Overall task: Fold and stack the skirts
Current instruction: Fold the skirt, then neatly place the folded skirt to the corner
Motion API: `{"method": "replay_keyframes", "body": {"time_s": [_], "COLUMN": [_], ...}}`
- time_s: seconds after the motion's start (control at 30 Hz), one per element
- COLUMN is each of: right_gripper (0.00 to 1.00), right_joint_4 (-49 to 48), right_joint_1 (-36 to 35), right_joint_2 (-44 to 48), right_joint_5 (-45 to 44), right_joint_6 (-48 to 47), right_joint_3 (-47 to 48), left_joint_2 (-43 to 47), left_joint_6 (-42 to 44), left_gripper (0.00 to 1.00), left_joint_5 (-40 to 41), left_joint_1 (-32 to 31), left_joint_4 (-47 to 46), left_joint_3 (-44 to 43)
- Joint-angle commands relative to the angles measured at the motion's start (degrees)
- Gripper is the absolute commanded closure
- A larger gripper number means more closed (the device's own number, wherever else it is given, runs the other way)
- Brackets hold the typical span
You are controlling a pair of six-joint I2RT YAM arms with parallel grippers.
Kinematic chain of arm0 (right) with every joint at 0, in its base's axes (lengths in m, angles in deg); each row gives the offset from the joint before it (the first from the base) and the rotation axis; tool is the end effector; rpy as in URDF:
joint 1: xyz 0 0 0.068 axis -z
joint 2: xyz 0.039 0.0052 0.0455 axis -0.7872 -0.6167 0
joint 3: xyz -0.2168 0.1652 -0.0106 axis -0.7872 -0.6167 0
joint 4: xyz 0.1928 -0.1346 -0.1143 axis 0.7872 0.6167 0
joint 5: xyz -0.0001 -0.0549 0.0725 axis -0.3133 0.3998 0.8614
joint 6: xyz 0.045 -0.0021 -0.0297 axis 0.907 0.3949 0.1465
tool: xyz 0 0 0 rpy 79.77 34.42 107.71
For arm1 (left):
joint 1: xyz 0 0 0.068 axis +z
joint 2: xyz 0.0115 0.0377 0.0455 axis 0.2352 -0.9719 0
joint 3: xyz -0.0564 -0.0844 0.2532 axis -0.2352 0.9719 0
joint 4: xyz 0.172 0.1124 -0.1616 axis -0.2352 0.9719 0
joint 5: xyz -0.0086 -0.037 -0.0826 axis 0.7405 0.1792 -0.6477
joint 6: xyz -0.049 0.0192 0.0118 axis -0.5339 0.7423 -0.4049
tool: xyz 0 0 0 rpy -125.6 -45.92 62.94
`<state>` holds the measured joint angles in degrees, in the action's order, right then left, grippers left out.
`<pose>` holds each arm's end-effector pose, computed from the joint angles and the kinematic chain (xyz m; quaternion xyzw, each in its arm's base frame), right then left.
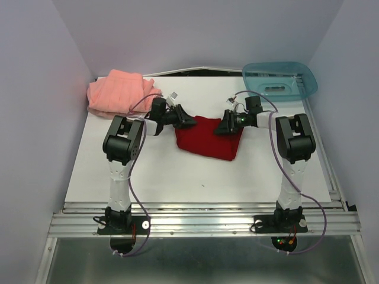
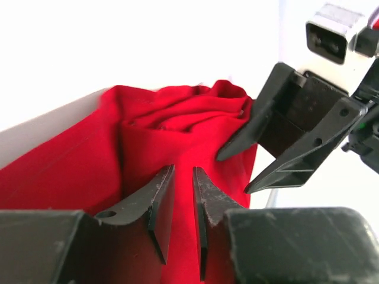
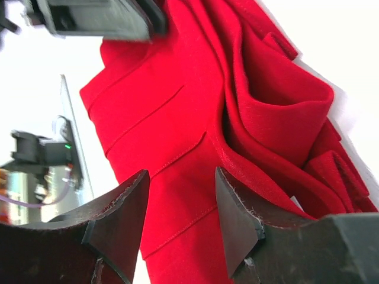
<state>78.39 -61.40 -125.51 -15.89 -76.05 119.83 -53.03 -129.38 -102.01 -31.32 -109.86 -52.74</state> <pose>0.4215 0.1007 0.1234 -0.1568 0.8321 0.4931 0.1996 0.4338 -0.1646 0.1275 0.0185 0.7919 -0.5410 0.2826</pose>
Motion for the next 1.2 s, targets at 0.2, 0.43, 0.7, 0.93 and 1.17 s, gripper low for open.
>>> {"method": "replay_keyframes", "body": {"time_s": [0.2,0.43,0.7,0.93,1.17], "right_gripper": [0.45,0.45,0.30,0.34,0.42], "right_joint_4": [20.95,31.16,22.84,19.11,25.88], "right_joint_1": [-3.79,-5.38,-8.45,-15.65,-25.93], "right_joint_2": [0.67,5.33,13.94,8.78,-2.48], "right_joint_5": [-15.58,-19.28,-21.30,-34.04,-55.37], "right_joint_6": [-24.18,-30.54,-8.77,4.00,8.67], "right_joint_3": [-3.17,2.36,14.14,23.71,42.00], "left_joint_2": [27.53,43.35,48.64,49.17,49.62], "left_joint_6": [24.97,35.87,33.09,33.42,33.96], "left_gripper": [0.47,0.12,0.01,0.01,0.01], "left_joint_5": [3.15,17.72,18.84,13.35,20.99], "left_joint_1": [-1.63,1.80,15.31,22.46,22.46], "left_joint_4": [14.63,30.18,33.81,33.98,37.22], "left_joint_3": [6.61,7.32,8.89,10.56,12.50]}}
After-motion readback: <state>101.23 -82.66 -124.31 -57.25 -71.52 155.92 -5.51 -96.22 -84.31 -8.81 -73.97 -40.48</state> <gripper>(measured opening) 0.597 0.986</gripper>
